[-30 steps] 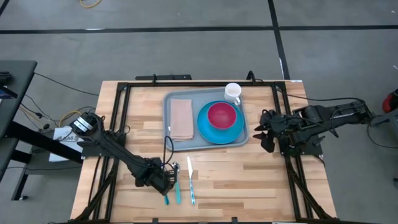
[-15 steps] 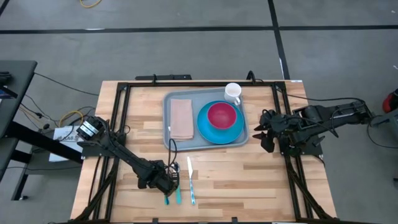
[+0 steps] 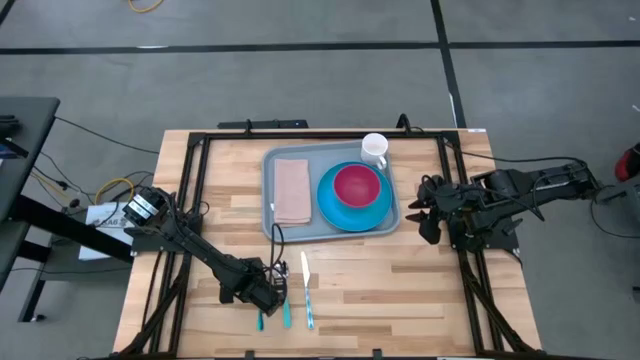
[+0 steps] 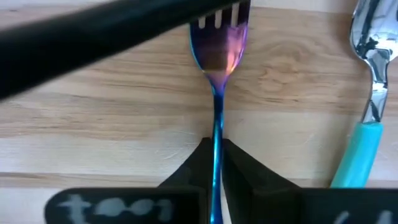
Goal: Set up tray
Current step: Put the blue fork on the brown napkin on the blue tray
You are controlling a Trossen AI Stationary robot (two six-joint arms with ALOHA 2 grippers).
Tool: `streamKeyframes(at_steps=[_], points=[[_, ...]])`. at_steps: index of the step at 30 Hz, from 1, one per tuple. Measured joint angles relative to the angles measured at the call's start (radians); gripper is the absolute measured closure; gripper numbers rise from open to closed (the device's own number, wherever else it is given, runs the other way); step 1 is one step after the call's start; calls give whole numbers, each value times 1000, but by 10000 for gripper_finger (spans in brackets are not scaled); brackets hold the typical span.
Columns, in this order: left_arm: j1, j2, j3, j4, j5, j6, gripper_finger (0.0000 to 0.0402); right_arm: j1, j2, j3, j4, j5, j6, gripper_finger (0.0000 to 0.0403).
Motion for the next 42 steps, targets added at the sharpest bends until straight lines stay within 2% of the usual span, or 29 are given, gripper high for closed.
streamKeyframes(at_steps=[5, 8, 13, 16, 19, 26, 30, 33, 37, 42], points=[[10, -30, 13, -59, -10, 17, 399, 0, 0, 0, 5, 1, 0, 248], [20, -85, 25, -174, -88, 19, 399, 0, 0, 0, 5, 1, 0, 248], [58, -213, 30, -275, -221, 18, 400, 0, 0, 0, 6, 1, 0, 248], [124, -287, 31, -341, -290, 72, 401, 0, 0, 0, 8, 1, 0, 248], [234, -340, 31, -411, -313, 215, 401, 0, 0, 0, 19, 1, 0, 248], [593, -380, 31, -398, -307, 663, 401, 0, 0, 0, 38, 1, 6, 248], [776, -371, 31, -260, -245, 890, 401, 0, 0, 0, 38, 1, 7, 248], [885, -368, 31, -191, -231, 981, 401, -1, 0, 0, 38, 2, 7, 248], [987, -341, 33, -151, -175, 1077, 401, -18, 0, 0, 38, 5, 8, 248], [1008, -232, 33, -94, -84, 1133, 401, -53, 0, 0, 34, 4, 7, 248]])
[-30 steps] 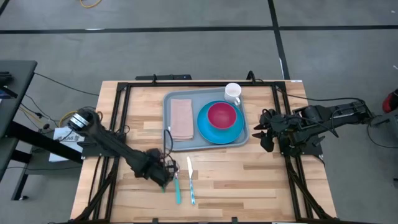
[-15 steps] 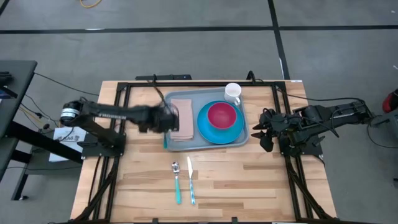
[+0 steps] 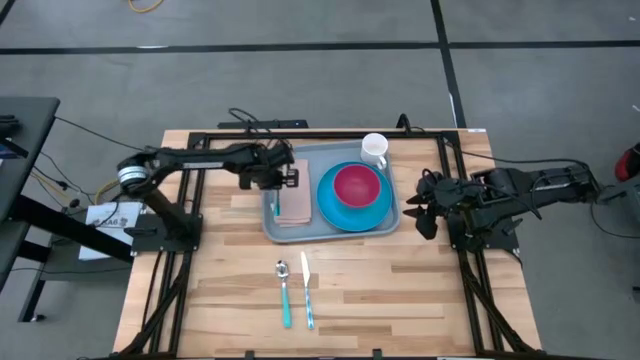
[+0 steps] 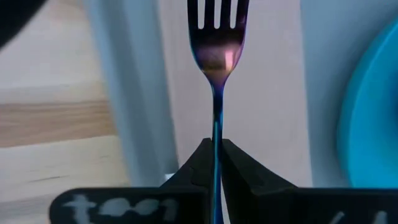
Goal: Set up tray
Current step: Put the blue fork on the brown napkin on the blue tray, then put the blue spoon on the brown napkin to the right of the blue fork on the blue tray
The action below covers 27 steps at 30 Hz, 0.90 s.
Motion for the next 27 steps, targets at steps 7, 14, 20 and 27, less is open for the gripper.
streamKeyframes(at_steps=[7, 14, 20, 27], points=[[-8, 149, 0, 55, 76, 10, 401, -31, 0, 0, 0, -3, 0, 248], [-7, 170, 0, 66, 52, 21, 390, -34, 0, 0, 3, -4, 0, 248], [-2, 165, 0, 57, 40, 23, 355, -35, 0, 0, 3, -4, 0, 248], [-3, 148, 0, 52, 40, 37, 307, -35, 0, 0, 3, -4, 1, 248]])
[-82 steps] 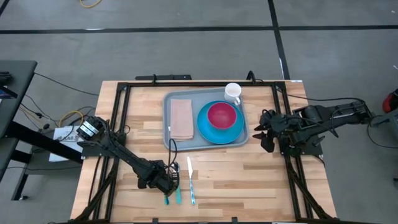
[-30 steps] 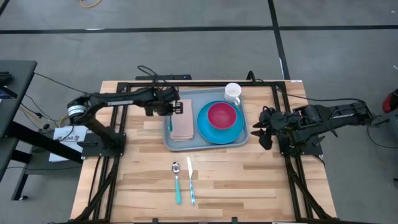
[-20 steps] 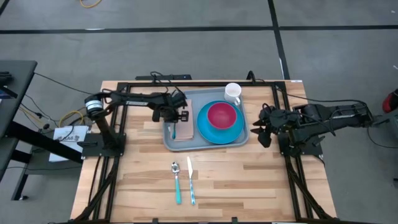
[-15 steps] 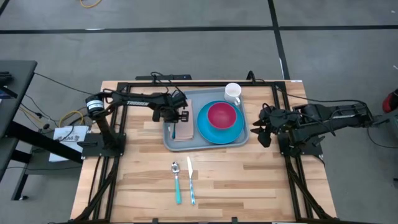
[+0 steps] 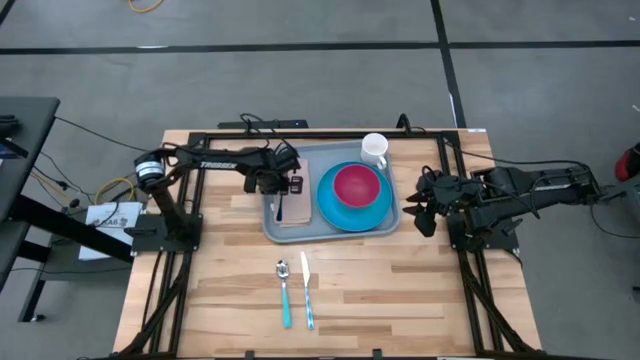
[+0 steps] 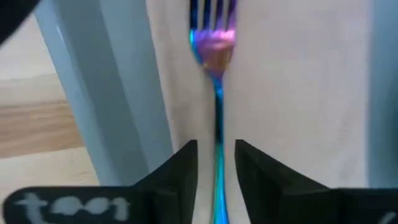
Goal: Set up tray
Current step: Put the blue spoon on the brown napkin to the right of the blue fork on the blue tray
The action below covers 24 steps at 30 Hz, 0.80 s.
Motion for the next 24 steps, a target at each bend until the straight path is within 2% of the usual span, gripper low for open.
streamKeyframes(at_steps=[7, 11, 16, 20, 24], points=[[-7, -114, 46, -18, -27, 46, 277, 0, 0, 0, 0, 0, -3, 248], [-69, -206, 66, -29, -36, 40, 276, 0, 0, 0, 0, 0, -4, 248], [-265, -315, 84, -59, -110, -100, 276, 0, 0, 0, 0, 0, -5, 248], [-473, -367, 84, -58, -200, -308, 276, 0, 0, 0, 0, -2, -6, 248], [-673, -357, 85, -59, -253, -545, 276, 0, 0, 0, 0, -3, -6, 248]])
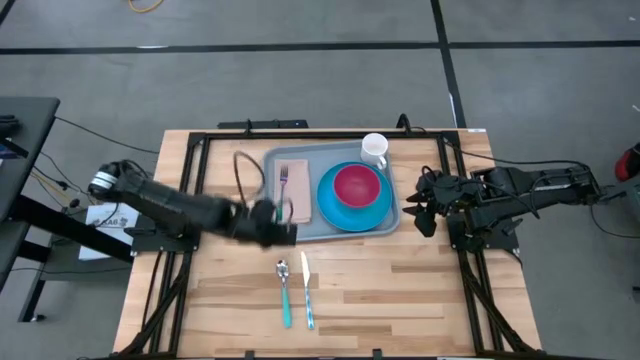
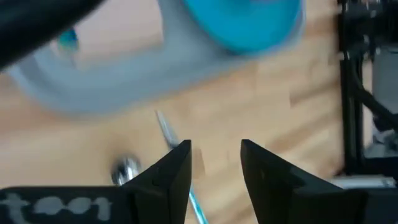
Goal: Set up tray
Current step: Put the blue spoon on the brown napkin to the right of the blue fork on the blue tray
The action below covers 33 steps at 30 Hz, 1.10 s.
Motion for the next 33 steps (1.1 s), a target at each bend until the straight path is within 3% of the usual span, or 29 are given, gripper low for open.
streamKeyframes(at_steps=[5, 10, 19, 33], points=[[-180, 83, 0, 7, -16, -267, 276, 0, 0, 0, 0, 0, 0, 248], [-266, 192, -1, 47, 33, -418, 276, 0, 0, 0, 0, 0, 0, 248], [-281, 340, -1, 176, 128, -461, 276, 0, 0, 0, 0, -1, 6, 248], [-281, 384, -1, 102, 153, -515, 276, 0, 0, 0, -3, -8, 8, 248]])
